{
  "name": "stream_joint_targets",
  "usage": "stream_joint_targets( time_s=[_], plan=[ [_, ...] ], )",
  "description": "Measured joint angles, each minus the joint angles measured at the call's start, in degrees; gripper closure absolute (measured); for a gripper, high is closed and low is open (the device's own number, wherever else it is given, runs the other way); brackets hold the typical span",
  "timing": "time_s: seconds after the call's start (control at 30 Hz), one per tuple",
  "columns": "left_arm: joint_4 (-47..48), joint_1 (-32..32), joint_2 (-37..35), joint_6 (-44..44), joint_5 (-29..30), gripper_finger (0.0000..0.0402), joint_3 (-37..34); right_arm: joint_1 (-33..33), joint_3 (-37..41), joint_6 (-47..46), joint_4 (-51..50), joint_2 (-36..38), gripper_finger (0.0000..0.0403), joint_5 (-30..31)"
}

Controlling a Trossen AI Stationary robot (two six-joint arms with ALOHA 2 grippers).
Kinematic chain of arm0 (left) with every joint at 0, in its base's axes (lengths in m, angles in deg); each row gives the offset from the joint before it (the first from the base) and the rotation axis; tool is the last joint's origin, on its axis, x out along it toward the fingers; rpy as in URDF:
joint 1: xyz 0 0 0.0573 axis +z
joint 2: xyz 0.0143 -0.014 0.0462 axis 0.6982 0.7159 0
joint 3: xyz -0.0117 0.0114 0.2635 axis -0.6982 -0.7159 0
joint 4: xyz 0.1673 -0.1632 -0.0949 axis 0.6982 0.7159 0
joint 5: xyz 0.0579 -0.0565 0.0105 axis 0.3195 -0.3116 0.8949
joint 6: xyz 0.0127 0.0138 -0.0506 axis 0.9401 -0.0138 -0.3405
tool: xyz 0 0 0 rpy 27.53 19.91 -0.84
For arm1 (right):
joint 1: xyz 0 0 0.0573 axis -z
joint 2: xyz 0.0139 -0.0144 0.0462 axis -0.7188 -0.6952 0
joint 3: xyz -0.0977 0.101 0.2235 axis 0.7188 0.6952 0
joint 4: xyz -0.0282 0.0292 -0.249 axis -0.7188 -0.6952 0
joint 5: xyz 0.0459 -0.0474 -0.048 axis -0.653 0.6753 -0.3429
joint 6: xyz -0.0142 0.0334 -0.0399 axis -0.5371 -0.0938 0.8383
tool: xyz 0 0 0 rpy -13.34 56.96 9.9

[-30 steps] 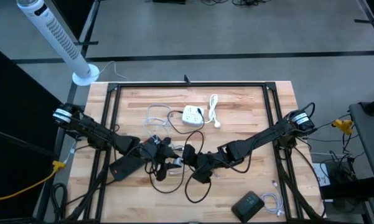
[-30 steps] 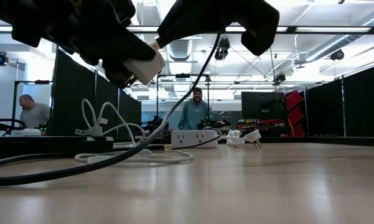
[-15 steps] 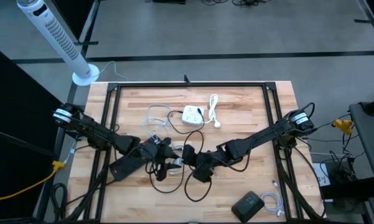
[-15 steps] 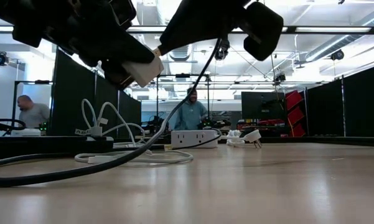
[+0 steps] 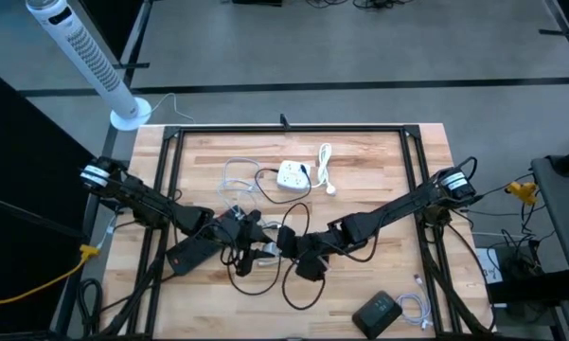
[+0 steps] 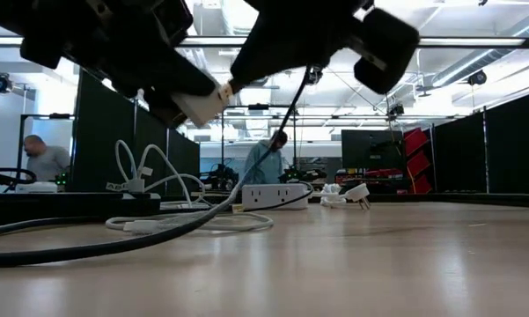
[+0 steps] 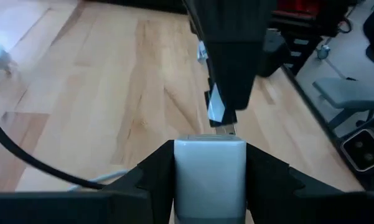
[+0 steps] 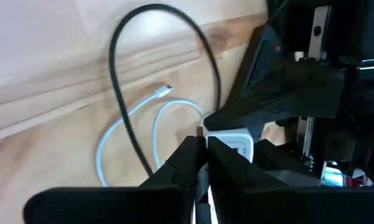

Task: Insert USB
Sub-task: Insert the black charger cable into the white charger adapter

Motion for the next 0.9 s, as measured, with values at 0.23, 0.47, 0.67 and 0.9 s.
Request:
stream_joint_targets(
  time_s=[0.23, 0.47, 0.67, 0.9],
  plan=[
    [0.2, 0.0, 3.6, -0.8, -1.5, 0.0257, 0.0, 0.0, 0.0, 0.3, 0.8, -0.2, 0.0388, 2.4],
    [-1.9, 0.2, 4.1, -0.8, -1.5, 0.0257, -0.1, 0.0, -0.3, 0.1, 0.2, -0.2, 0.0388, 1.8],
    [-4.3, 0.2, 4.1, 1.1, -2.9, 0.0257, -0.1, 0.2, -0.3, 0.3, 0.7, -0.4, 0.0388, 0.9],
    [-4.4, 0.2, 4.1, 2.0, -2.9, 0.0257, -0.1, 0.4, -0.3, 0.3, 0.6, -0.4, 0.0388, 0.7]
  ],
)
